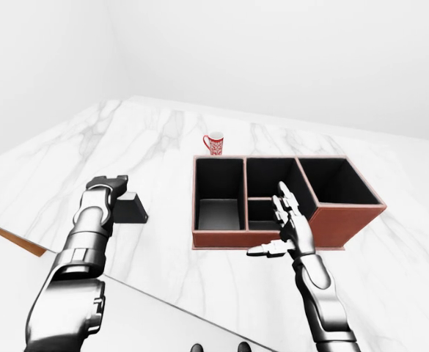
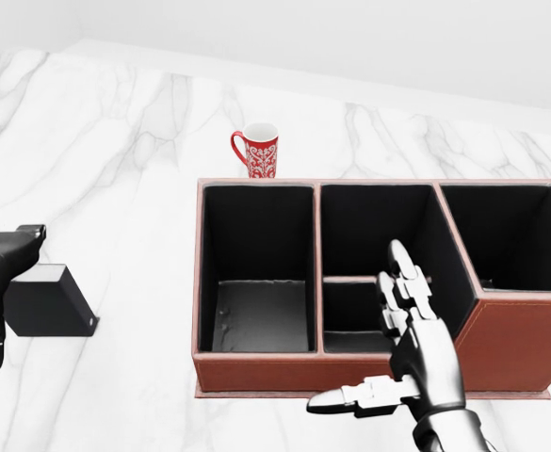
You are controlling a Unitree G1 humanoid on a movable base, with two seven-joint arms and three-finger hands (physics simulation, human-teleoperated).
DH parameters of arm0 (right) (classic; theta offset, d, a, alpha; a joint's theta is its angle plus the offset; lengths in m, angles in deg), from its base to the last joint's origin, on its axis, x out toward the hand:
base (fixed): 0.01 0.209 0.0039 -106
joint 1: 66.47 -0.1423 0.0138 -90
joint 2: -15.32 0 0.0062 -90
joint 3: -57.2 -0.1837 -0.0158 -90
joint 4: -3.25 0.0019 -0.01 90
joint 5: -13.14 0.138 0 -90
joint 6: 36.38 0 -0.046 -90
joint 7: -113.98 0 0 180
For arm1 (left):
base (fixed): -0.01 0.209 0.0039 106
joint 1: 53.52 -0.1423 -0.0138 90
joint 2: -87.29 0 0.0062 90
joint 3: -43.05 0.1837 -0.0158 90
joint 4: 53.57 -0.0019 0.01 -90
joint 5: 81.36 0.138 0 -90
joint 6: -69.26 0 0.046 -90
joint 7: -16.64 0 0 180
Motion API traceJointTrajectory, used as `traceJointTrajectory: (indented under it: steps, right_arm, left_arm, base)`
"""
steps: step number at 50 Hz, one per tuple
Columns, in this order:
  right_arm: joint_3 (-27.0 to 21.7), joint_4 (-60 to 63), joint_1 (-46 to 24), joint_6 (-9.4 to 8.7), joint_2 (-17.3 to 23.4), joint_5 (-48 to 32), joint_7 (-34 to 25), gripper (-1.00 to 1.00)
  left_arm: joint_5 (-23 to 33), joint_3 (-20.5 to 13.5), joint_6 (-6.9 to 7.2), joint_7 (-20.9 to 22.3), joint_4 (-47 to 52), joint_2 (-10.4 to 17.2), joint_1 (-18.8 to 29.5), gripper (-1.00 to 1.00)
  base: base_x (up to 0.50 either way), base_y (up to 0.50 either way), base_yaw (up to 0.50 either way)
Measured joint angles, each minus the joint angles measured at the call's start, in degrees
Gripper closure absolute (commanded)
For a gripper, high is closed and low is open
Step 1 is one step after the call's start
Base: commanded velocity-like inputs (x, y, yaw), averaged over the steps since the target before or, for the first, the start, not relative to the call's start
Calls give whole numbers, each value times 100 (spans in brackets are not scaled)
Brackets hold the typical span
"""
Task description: Pick up the book and place it in the right compartment of the caddy.
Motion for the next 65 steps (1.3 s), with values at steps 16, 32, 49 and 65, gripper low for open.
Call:
traceJointTrajectory:
  steps: [16,32,49,65]
  right_arm:
    - [12,-149,-37,85,-1,-5,3,-100]
    - [24,-92,-20,34,-2,-20,7,-100]
    - [23,-91,-7,24,-1,-28,-1,-100]
    - [47,-267,-33,132,-11,-41,-9,-100]
  left_arm:
    - [-88,168,-80,-319,-852,-60,464,-100]
    - [-260,268,-36,-621,-1480,-58,727,-100]
    - [-306,463,61,-1181,-2234,-195,972,100]
    - [-751,467,37,-1665,-2600,-306,992,100]
  base:
    - [0,0,0]
    - [0,0,0]
    - [0,0,0]
    - [0,0,0]
